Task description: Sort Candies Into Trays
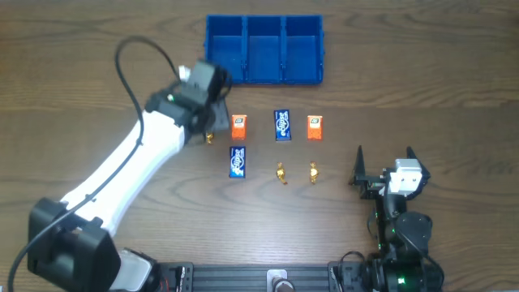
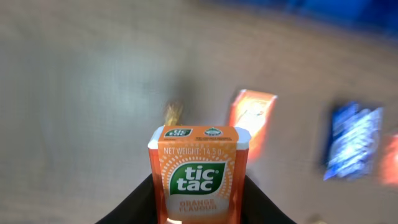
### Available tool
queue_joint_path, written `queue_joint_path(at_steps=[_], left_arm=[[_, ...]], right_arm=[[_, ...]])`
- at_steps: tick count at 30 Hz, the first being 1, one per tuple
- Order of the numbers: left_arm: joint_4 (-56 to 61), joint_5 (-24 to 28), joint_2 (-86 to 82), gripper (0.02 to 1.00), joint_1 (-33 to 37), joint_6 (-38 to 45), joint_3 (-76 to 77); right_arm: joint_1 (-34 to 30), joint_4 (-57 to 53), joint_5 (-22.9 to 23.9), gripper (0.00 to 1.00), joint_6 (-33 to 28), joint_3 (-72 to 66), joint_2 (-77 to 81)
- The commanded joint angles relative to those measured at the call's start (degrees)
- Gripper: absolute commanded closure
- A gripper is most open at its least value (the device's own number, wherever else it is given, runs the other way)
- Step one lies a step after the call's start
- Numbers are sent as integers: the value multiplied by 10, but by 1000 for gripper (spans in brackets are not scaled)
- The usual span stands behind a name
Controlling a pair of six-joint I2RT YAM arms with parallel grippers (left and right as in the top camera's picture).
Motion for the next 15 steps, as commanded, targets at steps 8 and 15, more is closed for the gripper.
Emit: queue_joint_path(at_steps=[8, 15], left_arm=[[-115, -21, 388, 717, 60, 149, 620], [-113, 18, 458, 684, 77, 166, 640]], right_arm=[[-1, -2, 1, 3, -6, -1, -3], [-1, -2, 1, 3, -6, -1, -3]])
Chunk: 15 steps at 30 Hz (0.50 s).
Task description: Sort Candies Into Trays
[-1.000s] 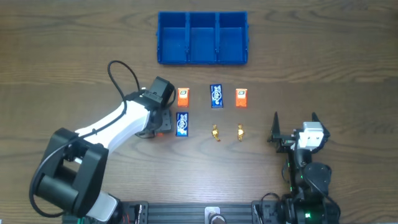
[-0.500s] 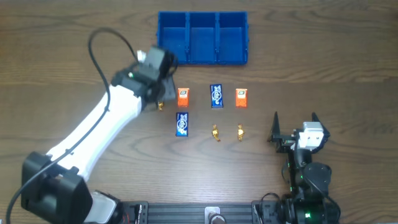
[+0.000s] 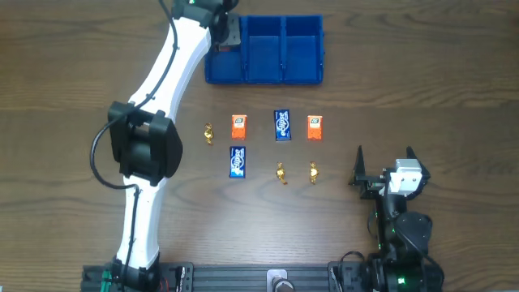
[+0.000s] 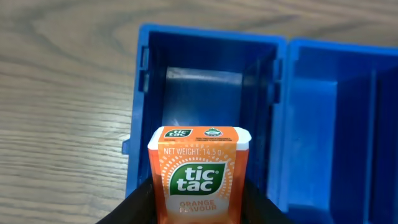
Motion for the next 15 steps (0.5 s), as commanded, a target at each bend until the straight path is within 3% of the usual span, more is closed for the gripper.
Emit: queue_joint_path(at_steps=[1, 4, 6, 9, 15], left_arm=[[-3, 21, 10, 619, 3, 28, 21], [-11, 21, 3, 347, -3, 27, 21], [-39, 20, -37, 220, -17, 22, 19], [-61, 2, -124, 156, -56, -13, -41], [43, -26, -270, 137, -140, -120, -385]], right_arm=[[-2, -2, 1, 3, -6, -1, -3], [-2, -2, 1, 3, -6, -1, -3], [-2, -2, 1, 3, -6, -1, -3], [-2, -2, 1, 3, -6, -1, -3], [-2, -2, 1, 3, -7, -1, -3]])
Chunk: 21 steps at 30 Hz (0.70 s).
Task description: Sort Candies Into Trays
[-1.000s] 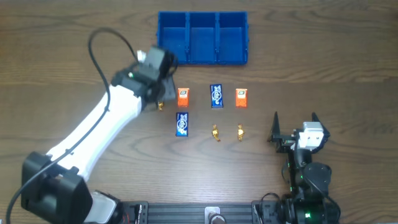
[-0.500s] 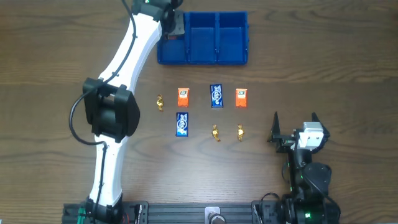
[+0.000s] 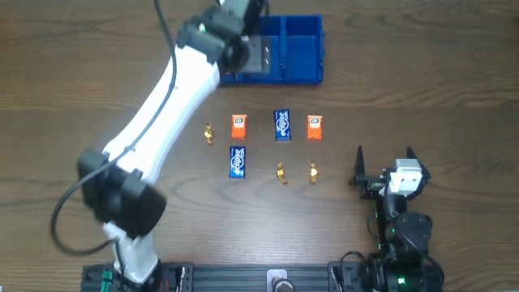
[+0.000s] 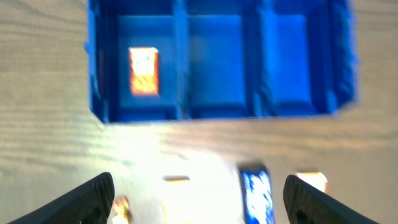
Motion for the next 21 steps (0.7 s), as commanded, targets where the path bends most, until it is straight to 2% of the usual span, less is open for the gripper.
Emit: queue_joint_path(at_steps=[1, 4, 7, 16, 17, 20, 21], left_arm=[[52, -20, -18, 141, -35, -85, -202], [110, 1, -13, 152, -38, -120, -316], [141, 1, -8, 161, -40, -134, -368], [221, 7, 43, 180, -29, -104, -369], [226, 12, 47, 235, -27, -99, -369], [226, 12, 50, 568, -26, -97, -369], [226, 12, 50, 652, -25, -97, -369]], right_arm=[[-2, -2, 1, 3, -6, -1, -3], [-2, -2, 1, 3, -6, -1, -3], [-2, -2, 1, 3, -6, -1, -3], [-2, -2, 1, 3, -6, -1, -3], [-2, -2, 1, 3, -6, -1, -3], [-2, -2, 1, 3, -6, -1, -3], [-2, -2, 1, 3, -6, -1, -3]])
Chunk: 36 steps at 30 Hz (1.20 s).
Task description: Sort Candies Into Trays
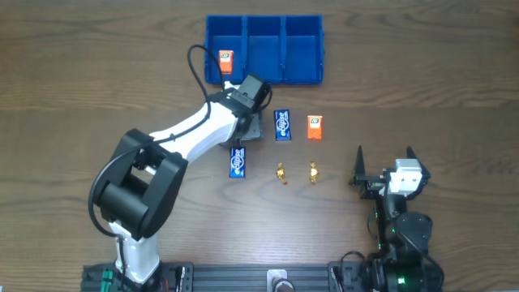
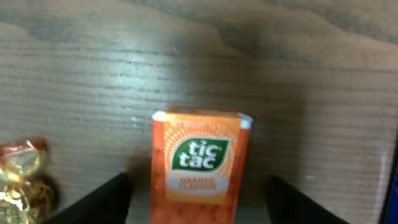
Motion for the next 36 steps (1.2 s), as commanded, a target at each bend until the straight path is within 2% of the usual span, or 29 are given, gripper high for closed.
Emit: queue_joint_path(at_steps=[1, 2, 5, 10, 12, 14, 17, 21, 25, 36], left_arm=[[-1, 9, 21, 722, 5, 7, 1], [-1, 10, 21, 761, 5, 6, 1], [-1, 10, -1, 766, 5, 5, 11], [-72, -80, -111, 755, 17, 52, 142], [-117, -86, -100, 759, 40, 90, 248], [-148, -79, -69, 757, 70, 119, 338], [-198, -35, 16, 744, 115, 153, 469], [-244, -3, 126, 739, 132, 176, 577], [-253, 26, 185, 739, 140, 180, 600], [-252, 28, 229, 726, 144, 180, 600]], right_arm=[[-1, -2, 1, 3, -6, -1, -3], [-1, -2, 1, 3, -6, -1, -3], [-1, -2, 1, 3, -6, -1, -3], [-1, -2, 1, 3, -6, -1, -3], [-1, -2, 1, 5, -6, -1, -3], [-1, -2, 1, 3, -6, -1, -3], [-1, -2, 1, 3, -6, -1, -3], [-1, -2, 1, 3, -7, -1, -3], [-1, -2, 1, 3, -6, -1, -3], [-1, -2, 1, 3, -7, -1, -3]])
